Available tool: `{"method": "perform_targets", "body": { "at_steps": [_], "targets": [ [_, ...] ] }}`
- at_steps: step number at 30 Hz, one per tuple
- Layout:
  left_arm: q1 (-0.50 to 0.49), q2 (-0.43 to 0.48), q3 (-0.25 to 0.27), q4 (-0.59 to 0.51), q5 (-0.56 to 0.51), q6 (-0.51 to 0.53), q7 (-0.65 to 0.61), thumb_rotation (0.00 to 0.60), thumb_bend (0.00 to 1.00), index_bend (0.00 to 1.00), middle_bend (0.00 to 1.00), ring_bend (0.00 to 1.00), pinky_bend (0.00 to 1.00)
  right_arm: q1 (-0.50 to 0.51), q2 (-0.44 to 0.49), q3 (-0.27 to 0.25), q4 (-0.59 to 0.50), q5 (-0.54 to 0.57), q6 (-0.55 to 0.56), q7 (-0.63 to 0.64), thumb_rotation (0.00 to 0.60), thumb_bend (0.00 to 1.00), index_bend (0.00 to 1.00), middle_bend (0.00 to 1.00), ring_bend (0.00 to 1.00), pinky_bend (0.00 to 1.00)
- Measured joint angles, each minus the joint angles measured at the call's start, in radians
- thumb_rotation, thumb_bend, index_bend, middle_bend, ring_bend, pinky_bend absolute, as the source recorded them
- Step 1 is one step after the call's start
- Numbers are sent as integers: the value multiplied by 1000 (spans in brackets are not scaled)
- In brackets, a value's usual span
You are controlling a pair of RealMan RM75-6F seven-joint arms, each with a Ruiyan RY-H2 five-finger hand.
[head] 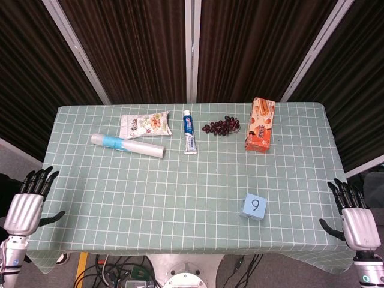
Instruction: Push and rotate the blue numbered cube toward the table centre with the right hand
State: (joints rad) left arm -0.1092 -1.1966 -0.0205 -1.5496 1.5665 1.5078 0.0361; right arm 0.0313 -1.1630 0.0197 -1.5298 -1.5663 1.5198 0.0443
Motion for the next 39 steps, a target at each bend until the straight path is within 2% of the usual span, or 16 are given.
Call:
{"method": "perform_targets", "body": {
  "at_steps": [4,7,9,10,11,13,14,15,17,19,20,24,26,30,34,39],
  "targets": [
    [1,-1,1,1,0,0,1,600,0,74,0,0,4,0,2,0,0,0,0,0,590,177,0,0,0,0],
    [1,-1,1,0,0,0,1,600,0,75,0,0,4,1,7,-1,-2,-3,-1,-2,594,285,0,0,0,0],
    [-1,1,0,-2,0,-3,2,600,0,74,0,0,4,3,11,-1,-7,-5,-3,-7,597,443,0,0,0,0],
    [-3,2,-1,-3,0,-3,2,600,0,74,0,0,4,5,15,-1,-11,-8,-4,-11,600,650,0,0,0,0],
    [-4,2,-3,-3,0,-3,2,600,0,74,0,0,4,7,19,-1,-14,-11,-7,-13,600,800,0,0,0,0],
    [-7,3,-4,-3,2,-4,0,600,0,74,0,0,4,13,26,-5,-21,-19,-16,-14,600,991,0,0,0,0],
    [-7,3,-3,-4,2,-5,0,600,0,74,0,0,4,15,30,-7,-26,-21,-23,-16,600,1000,0,22,11,15],
    [-6,2,0,-6,4,-5,2,600,0,74,0,0,4,17,34,-9,-32,-21,-29,-19,600,1000,0,81,68,85],
    [-3,0,3,-7,7,-2,5,600,0,74,0,0,4,20,41,-10,-47,-18,-37,-38,600,1000,0,360,363,402],
    [-1,-4,5,-2,8,1,7,600,0,75,0,0,4,24,53,-16,-62,-18,-51,-59,600,1000,0,620,628,662],
    [0,-7,5,1,7,0,7,600,0,75,0,0,4,26,58,-19,-65,-21,-59,-66,600,1000,0,675,671,703],
    [-5,-18,7,4,8,-8,10,600,0,74,0,0,4,36,75,-35,-68,-40,-83,-138,600,1000,0,833,769,753],
    [-9,-20,6,4,11,-11,15,600,0,74,0,0,4,46,97,-50,-80,-54,-113,-187,600,1000,0,861,791,760],
    [-13,-19,3,2,9,-15,16,600,0,74,0,0,4,72,148,-73,-116,-64,-189,-246,600,1000,0,873,799,760],
    [-14,-22,5,0,10,-18,23,600,0,74,0,0,4,121,210,-96,-174,-67,-312,-313,600,1000,7,878,799,760],
    [-13,-22,5,1,5,-19,23,600,0,74,0,0,4,191,279,-111,-272,-40,-472,-396,600,1000,124,881,799,760]
  ]
}}
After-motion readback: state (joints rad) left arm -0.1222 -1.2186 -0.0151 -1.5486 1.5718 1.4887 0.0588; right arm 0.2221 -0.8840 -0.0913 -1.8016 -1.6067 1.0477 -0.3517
